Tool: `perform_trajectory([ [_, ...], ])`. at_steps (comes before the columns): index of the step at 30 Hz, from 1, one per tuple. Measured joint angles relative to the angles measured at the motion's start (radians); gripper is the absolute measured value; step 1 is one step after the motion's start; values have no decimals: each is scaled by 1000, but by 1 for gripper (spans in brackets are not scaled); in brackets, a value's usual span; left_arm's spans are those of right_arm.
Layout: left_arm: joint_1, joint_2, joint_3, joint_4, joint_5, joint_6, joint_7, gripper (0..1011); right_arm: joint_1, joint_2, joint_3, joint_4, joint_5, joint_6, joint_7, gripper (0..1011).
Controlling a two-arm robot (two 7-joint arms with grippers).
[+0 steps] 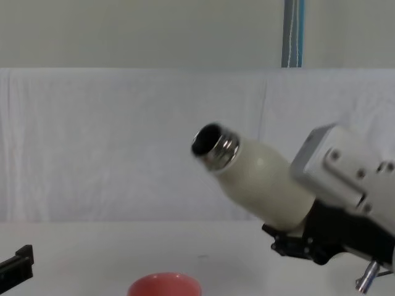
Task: Grasp the thermos with one hand and pour water into the cup lid.
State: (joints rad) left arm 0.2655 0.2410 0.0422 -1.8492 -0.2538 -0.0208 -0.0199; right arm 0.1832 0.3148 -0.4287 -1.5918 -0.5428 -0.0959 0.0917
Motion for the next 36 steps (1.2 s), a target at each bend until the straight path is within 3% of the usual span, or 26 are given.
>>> perform_trajectory([
  [3,0,0,0,0,0,0,0,1001,-14,-20,40,-10,79,3,24,951],
  [13,0,0,0,0,0,0,0,1001,-56,-57,123,-37,239,25,66,951],
  [20,0,0,0,0,0,0,0,1001,-104,-86,192,-67,379,47,96,951],
  [36,0,0,0,0,0,0,0,1001,-174,-128,267,-93,601,70,132,951],
])
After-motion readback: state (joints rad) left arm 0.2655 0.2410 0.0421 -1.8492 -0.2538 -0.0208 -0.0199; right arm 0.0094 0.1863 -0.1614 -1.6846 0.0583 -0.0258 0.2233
